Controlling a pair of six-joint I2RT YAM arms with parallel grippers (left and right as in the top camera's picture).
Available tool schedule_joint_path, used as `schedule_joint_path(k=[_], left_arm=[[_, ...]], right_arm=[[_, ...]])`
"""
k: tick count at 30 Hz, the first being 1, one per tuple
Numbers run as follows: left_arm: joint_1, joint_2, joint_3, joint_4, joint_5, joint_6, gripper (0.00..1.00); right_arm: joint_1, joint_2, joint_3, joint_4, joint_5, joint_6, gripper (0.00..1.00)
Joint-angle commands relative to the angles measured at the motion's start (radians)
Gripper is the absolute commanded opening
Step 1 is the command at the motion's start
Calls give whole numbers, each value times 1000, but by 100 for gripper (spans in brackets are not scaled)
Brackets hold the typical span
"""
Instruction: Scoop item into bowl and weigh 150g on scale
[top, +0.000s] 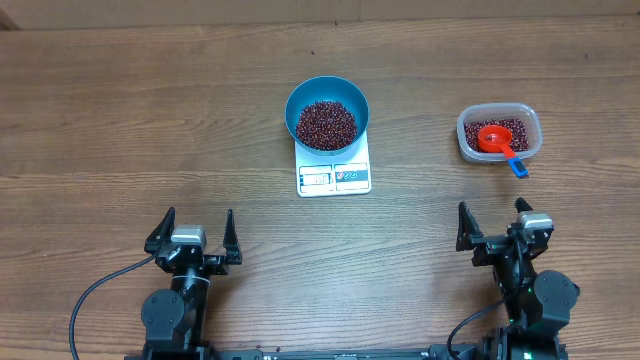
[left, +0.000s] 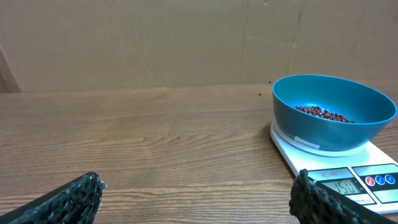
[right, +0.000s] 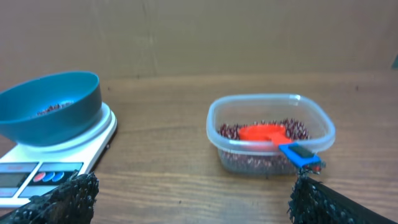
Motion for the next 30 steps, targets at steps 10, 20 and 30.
schedule_joint_path(k=[10,20,30], left_arm=[[6,-11,-4,-2,7,19,99],[6,-11,-4,-2,7,19,99],[6,-11,-4,-2,7,19,99]], right_arm=[[31,-138,-11,2,14,1,100],[32,-141,-11,2,18,1,100],[32,-141,-11,3,18,1,100]])
